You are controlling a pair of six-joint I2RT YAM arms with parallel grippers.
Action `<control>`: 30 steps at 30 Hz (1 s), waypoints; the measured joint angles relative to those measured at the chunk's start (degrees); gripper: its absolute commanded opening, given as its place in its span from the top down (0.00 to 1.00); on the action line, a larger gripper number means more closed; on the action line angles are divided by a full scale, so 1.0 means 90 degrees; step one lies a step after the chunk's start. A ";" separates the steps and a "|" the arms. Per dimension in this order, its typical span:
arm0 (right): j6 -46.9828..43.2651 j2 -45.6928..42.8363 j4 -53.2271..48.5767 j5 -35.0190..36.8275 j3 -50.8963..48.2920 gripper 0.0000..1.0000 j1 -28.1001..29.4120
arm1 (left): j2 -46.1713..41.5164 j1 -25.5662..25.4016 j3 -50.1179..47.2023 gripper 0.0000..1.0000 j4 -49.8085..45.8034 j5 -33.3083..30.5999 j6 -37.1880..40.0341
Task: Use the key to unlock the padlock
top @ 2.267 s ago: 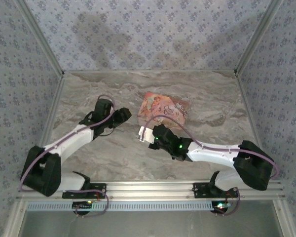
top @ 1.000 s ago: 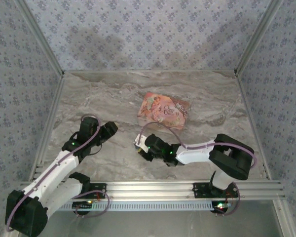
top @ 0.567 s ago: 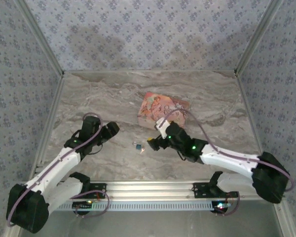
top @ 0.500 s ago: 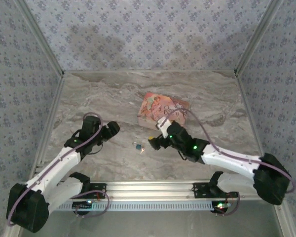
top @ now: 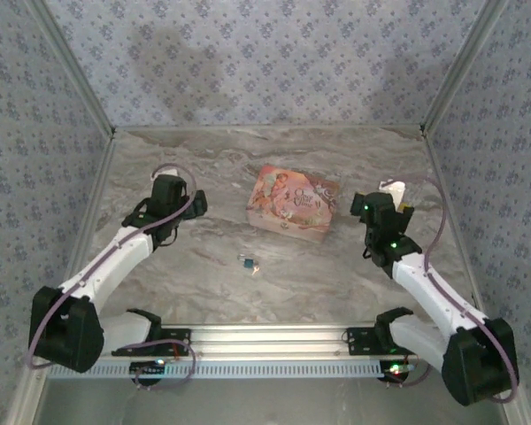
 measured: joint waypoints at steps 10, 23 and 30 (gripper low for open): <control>-0.0699 0.2093 0.2166 0.0471 -0.0763 0.00 -0.0772 | 0.1003 0.1418 -0.1574 0.02 0.2720 -0.0442 0.1416; -0.1647 0.2934 0.4342 -0.1790 -0.0947 0.00 -0.1666 | 0.2166 0.1855 -0.2584 0.02 0.6229 0.0323 0.2098; -0.1712 0.3179 0.5209 -0.2200 -0.1302 0.00 -0.1654 | 0.2166 0.1868 -0.2584 0.02 0.6732 0.0265 0.2093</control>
